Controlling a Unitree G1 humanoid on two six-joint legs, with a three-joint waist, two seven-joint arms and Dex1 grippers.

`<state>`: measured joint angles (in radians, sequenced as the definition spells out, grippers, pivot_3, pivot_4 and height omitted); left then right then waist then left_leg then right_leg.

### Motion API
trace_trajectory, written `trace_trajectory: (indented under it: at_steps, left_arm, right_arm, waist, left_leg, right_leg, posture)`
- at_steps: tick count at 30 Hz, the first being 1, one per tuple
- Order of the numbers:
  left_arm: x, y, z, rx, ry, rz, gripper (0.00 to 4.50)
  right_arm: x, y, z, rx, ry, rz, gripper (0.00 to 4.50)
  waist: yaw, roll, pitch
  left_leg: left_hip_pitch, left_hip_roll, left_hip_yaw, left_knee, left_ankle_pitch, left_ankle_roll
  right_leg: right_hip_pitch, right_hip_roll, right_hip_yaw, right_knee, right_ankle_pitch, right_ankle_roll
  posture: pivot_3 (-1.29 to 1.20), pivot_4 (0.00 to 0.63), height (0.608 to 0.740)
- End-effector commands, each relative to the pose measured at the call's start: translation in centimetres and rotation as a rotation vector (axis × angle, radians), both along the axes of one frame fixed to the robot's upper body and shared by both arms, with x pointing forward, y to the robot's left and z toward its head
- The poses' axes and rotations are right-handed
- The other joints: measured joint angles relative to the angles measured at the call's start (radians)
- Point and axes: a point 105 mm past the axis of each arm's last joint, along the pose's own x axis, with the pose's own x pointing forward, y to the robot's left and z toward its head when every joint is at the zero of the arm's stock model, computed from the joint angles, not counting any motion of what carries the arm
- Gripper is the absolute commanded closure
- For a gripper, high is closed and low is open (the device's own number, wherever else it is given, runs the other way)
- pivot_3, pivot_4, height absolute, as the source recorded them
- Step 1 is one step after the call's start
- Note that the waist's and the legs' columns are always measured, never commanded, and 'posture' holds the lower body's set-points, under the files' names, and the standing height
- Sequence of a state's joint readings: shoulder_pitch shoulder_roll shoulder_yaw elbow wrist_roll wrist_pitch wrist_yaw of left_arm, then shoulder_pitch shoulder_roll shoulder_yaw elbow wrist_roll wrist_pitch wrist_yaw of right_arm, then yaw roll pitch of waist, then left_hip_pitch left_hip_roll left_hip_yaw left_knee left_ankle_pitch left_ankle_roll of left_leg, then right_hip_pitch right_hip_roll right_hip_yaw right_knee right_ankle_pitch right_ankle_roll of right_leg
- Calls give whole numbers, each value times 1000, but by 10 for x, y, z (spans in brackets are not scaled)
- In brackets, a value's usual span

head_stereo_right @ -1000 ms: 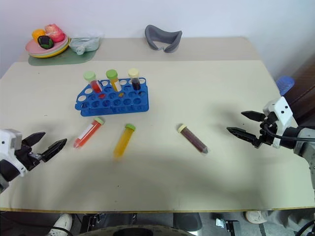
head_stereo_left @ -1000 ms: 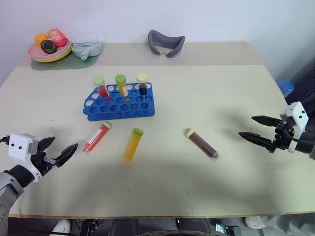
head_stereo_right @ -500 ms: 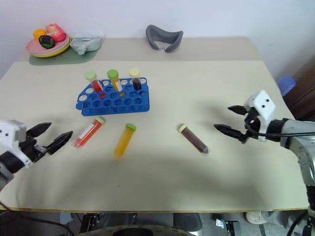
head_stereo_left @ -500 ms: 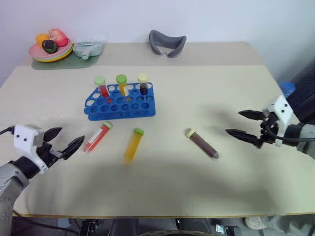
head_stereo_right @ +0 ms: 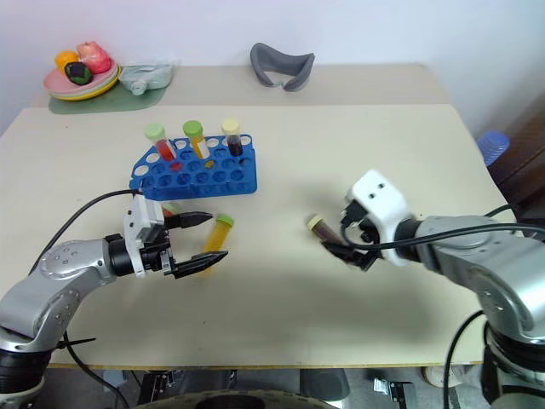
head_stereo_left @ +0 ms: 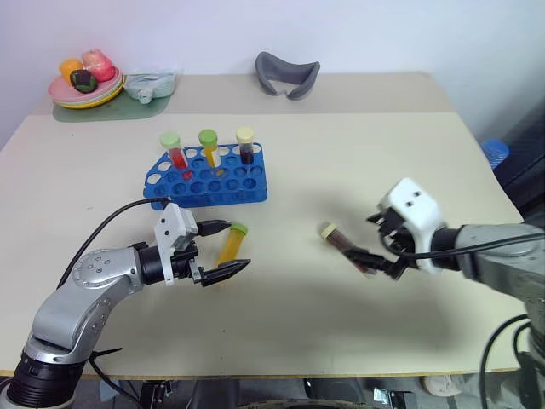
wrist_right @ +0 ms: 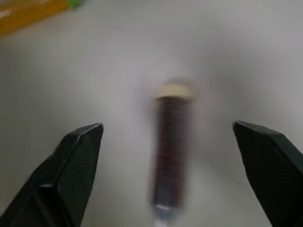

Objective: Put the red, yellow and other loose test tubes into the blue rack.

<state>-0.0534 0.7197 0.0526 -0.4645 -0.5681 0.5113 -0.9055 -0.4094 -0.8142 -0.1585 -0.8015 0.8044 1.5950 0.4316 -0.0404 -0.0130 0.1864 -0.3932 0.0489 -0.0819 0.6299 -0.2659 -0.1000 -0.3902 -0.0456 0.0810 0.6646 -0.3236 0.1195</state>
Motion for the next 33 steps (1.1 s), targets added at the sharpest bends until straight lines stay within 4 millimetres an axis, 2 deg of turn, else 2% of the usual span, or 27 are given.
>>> trace_trajectory:
  at_steps: [1, 9, 20, 26, 33]
  left_arm:
    - [-2, -1, 3, 32, -45, -49, 0]
    - [-10, -19, 1, 1, -58, -105, 0]
    - [-13, -22, -6, -14, -55, -96, 0]
    - [-14, -21, -10, -16, -56, -90, 0]
    - [-14, -19, -12, -15, -63, -77, 0]
  right_arm:
    - [4, 8, 1, -21, -22, -11, 39]
    - [22, 5, -24, -58, 75, -165, 39]
    - [42, 4, -26, -125, 188, -241, 39]
    - [46, 6, -30, -167, 263, -250, 39]
    - [44, 18, -35, -195, 290, -262, 39]
  waist:
    - [3, 0, 0]
    - [-3, 0, 0]
    - [-4, 0, 0]
    - [-4, 0, 0]
    - [-5, 0, 0]
  left_leg:
    - [-1, 0, 0, 0, 0, 0]
    - [-1, 0, 0, 0, 0, 1]
    - [-2, 0, 0, 0, 0, 1]
    - [-2, 0, 0, 0, 0, 1]
    - [-3, 0, 0, 0, 0, 1]
  right_leg:
    - [-1, 0, 0, 0, 0, 0]
    - [-1, -1, 0, 0, 0, 0]
    - [-2, 0, 0, 1, 0, 0]
    - [-2, 0, 0, 1, 0, 0]
    - [-3, 0, 0, 1, 0, 0]
  posture:
    - [0, 150, 740]
    - [0, 150, 740]
    - [0, 150, 740]
    - [0, 150, 740]
    - [0, 150, 740]
